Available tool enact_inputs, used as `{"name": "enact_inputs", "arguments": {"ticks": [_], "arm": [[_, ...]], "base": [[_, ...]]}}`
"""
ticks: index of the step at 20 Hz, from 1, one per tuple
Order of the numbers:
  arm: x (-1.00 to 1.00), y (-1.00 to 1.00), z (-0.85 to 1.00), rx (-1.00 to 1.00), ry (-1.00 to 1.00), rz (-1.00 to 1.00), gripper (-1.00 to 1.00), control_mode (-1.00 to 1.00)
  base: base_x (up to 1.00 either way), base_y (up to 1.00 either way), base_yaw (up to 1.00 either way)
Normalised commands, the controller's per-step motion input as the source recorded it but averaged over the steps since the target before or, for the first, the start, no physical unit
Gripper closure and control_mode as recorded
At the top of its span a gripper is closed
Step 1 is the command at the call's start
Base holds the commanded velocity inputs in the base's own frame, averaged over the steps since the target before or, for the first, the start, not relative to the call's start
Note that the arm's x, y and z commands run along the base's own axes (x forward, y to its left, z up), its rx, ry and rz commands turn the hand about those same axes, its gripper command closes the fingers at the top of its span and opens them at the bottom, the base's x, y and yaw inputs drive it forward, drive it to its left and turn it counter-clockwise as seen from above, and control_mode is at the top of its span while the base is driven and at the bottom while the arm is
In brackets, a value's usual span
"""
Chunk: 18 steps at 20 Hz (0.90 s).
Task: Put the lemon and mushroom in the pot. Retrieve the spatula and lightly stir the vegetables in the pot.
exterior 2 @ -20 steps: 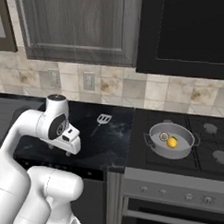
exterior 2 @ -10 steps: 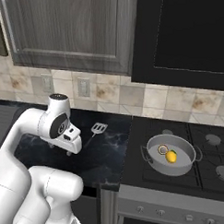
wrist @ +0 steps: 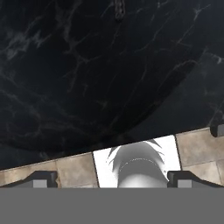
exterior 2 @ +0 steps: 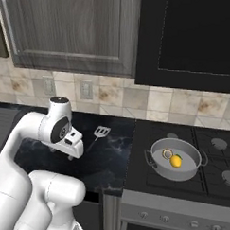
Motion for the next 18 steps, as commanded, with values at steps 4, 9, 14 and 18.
{"name": "enact_inputs", "arguments": {"ticks": [4,9,14,18], "arm": [[0.0,0.0,0.0,0.0,0.0,0.0,-1.0,1.0],[0.56,-0.04,0.0,0.02,0.11,0.0,-1.0,-1.0],[0.8,0.0,0.0,-0.01,0.12,0.0,-1.0,-1.0],[0.61,0.0,0.0,-0.02,0.13,0.0,-1.0,-1.0]], "base": [[0.01,0.0,0.0],[0.0,0.0,0.0],[0.0,0.0,0.0],[0.0,0.0,0.0]]}}
